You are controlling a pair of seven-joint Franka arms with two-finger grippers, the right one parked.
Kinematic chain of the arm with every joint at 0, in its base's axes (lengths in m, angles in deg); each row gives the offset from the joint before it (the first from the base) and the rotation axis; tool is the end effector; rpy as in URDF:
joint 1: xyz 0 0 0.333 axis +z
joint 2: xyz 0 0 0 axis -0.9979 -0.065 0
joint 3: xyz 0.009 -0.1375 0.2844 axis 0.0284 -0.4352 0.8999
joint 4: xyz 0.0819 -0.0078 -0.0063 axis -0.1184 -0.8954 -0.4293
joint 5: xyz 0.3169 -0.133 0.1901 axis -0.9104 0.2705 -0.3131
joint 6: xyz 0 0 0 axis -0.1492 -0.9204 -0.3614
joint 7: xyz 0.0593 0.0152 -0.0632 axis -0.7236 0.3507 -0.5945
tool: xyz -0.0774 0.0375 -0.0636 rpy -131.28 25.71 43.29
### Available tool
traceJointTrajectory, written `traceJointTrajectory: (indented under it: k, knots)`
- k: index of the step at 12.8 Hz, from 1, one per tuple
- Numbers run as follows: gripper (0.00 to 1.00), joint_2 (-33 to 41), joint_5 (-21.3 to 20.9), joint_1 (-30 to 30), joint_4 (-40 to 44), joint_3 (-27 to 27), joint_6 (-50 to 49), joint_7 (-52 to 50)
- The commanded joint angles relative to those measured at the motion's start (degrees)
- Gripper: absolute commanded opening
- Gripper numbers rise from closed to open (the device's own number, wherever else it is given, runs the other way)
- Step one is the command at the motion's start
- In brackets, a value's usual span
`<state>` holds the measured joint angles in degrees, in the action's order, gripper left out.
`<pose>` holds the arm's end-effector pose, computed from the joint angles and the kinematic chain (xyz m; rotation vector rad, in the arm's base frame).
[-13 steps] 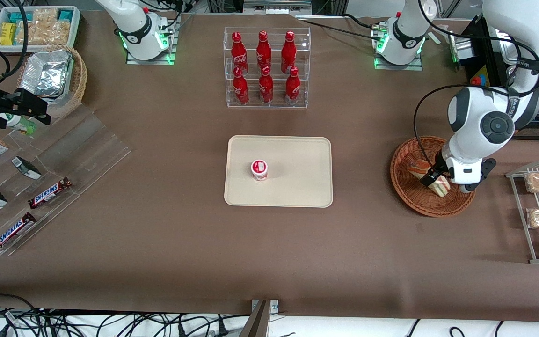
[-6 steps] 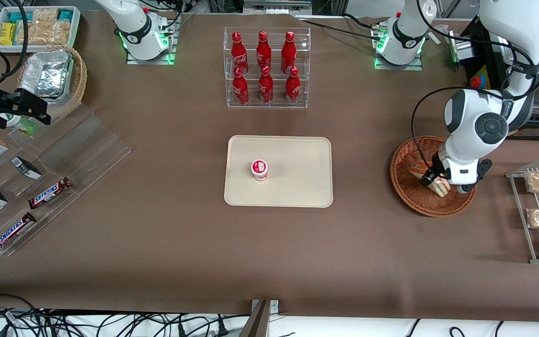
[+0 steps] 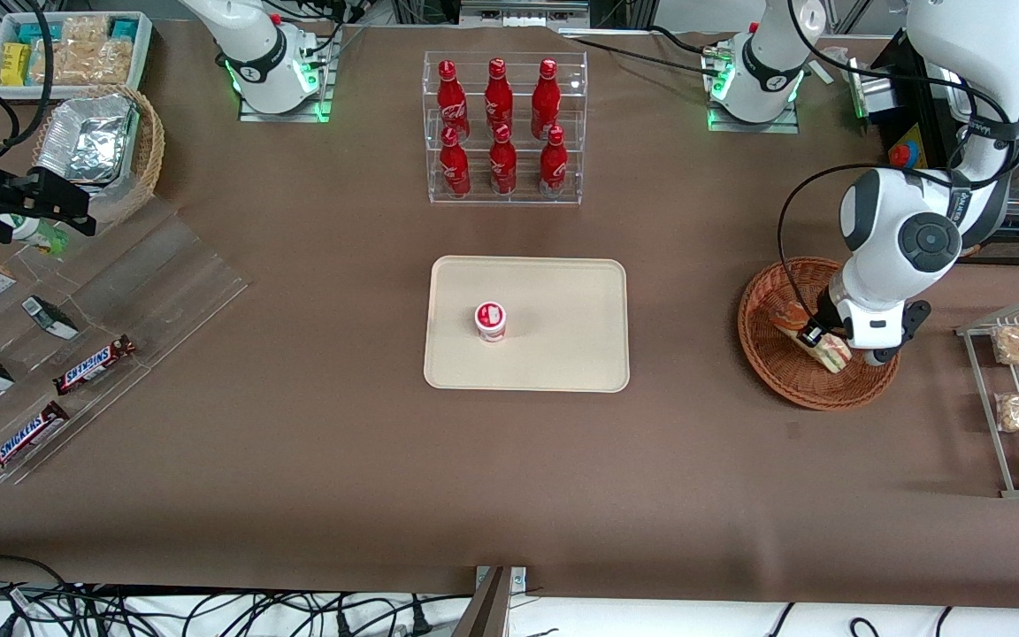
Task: Place sandwich from basket to tray
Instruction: 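Close the left gripper on the wrapped sandwich, then lift the sandwich and carry it toward the cream tray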
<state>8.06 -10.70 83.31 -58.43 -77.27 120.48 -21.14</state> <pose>0.5675 -0.0039 0.2542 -2.8145 -1.2085 -0.0409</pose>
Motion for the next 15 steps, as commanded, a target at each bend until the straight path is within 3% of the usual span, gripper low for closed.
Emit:
traceJointTrajectory:
  k: [1, 3, 8, 12, 15]
  knots:
    - [0.38, 1.19, -5.57, -0.03, 0.91, -0.11, -4.3, -0.6]
    - [0.39, 1.54, -7.61, -0.29, 3.63, -1.59, -10.45, 0.89]
    - [0.37, 4.0, -7.61, -0.29, 11.62, -5.46, -25.65, 6.43]
    - [0.37, 4.09, -6.48, -0.29, 21.2, -14.76, -36.31, 6.35]
    - [0.37, 1.99, -3.14, -0.64, 24.03, -22.15, -35.45, 9.05]
